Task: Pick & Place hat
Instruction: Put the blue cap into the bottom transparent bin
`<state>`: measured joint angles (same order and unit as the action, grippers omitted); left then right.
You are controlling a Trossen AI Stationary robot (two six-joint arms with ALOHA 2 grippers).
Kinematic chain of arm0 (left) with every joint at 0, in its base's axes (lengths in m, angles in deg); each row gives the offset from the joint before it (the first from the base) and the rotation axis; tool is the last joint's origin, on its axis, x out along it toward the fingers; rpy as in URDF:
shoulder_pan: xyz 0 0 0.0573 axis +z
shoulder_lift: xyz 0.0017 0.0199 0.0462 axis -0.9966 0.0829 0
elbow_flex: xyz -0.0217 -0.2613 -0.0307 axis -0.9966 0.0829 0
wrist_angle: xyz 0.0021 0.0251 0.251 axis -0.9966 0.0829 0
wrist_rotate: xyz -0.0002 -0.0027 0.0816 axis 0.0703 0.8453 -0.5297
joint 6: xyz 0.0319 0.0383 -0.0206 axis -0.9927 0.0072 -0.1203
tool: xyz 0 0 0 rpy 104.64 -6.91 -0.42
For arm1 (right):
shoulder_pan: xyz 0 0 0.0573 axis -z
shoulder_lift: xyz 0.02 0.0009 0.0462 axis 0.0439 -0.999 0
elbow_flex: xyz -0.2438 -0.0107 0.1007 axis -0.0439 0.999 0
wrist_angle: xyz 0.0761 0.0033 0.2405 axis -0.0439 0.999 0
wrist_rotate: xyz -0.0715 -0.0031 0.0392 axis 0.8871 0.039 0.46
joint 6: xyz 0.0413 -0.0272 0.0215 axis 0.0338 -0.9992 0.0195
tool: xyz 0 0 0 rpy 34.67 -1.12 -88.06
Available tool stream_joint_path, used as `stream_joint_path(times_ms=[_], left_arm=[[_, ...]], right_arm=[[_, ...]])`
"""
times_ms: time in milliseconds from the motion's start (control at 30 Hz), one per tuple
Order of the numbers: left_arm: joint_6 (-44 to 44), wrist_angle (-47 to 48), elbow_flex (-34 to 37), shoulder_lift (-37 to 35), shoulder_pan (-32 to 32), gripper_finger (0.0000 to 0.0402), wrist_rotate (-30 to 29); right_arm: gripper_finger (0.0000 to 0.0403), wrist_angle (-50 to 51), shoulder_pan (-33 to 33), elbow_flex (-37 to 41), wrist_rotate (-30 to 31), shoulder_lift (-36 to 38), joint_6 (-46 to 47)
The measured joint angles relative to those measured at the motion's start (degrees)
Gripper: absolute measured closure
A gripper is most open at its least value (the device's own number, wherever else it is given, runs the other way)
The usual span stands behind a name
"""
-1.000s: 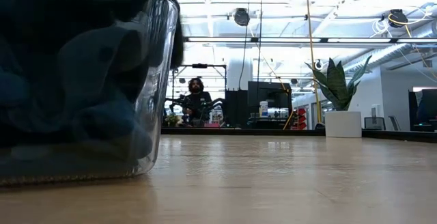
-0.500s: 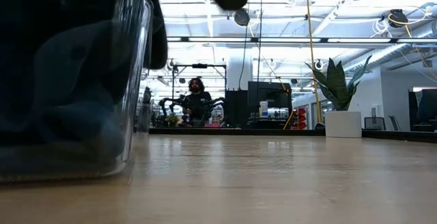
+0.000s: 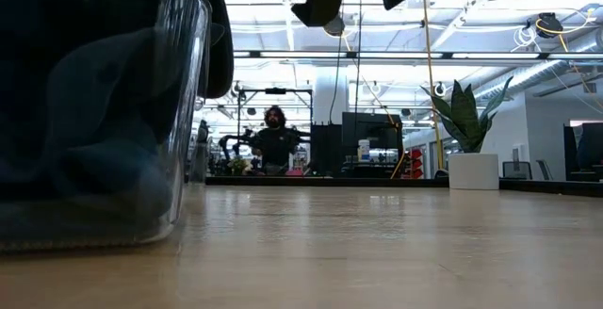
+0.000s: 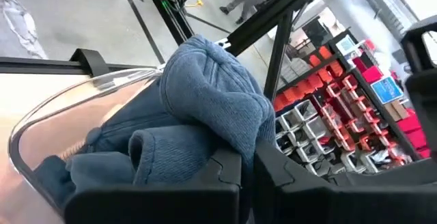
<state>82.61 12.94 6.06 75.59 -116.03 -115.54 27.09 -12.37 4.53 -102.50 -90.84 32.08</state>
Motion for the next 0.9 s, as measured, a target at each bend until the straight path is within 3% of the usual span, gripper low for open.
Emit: stream_joint_path(times_ms=[200, 600, 900], left_arm=[[-0.66, 2.19, 0.02, 1.95, 0.22, 0.0050, 2.94], [-0.45, 2.76, 0.11, 7.47, 2.71, 0.0050, 19.70], [-0.86, 3.19, 0.07, 9.14, -2.36, 0.0050, 20.93]], right_arm=[[0.0403, 0.66, -0.63, 0.00, -0.02, -0.01, 0.80], [0.0403, 1.72, 0.30, 0.00, -2.93, -0.01, 3.43], [0.0403, 3.61, 0.30, 0.00, -2.71, -0.01, 3.45]])
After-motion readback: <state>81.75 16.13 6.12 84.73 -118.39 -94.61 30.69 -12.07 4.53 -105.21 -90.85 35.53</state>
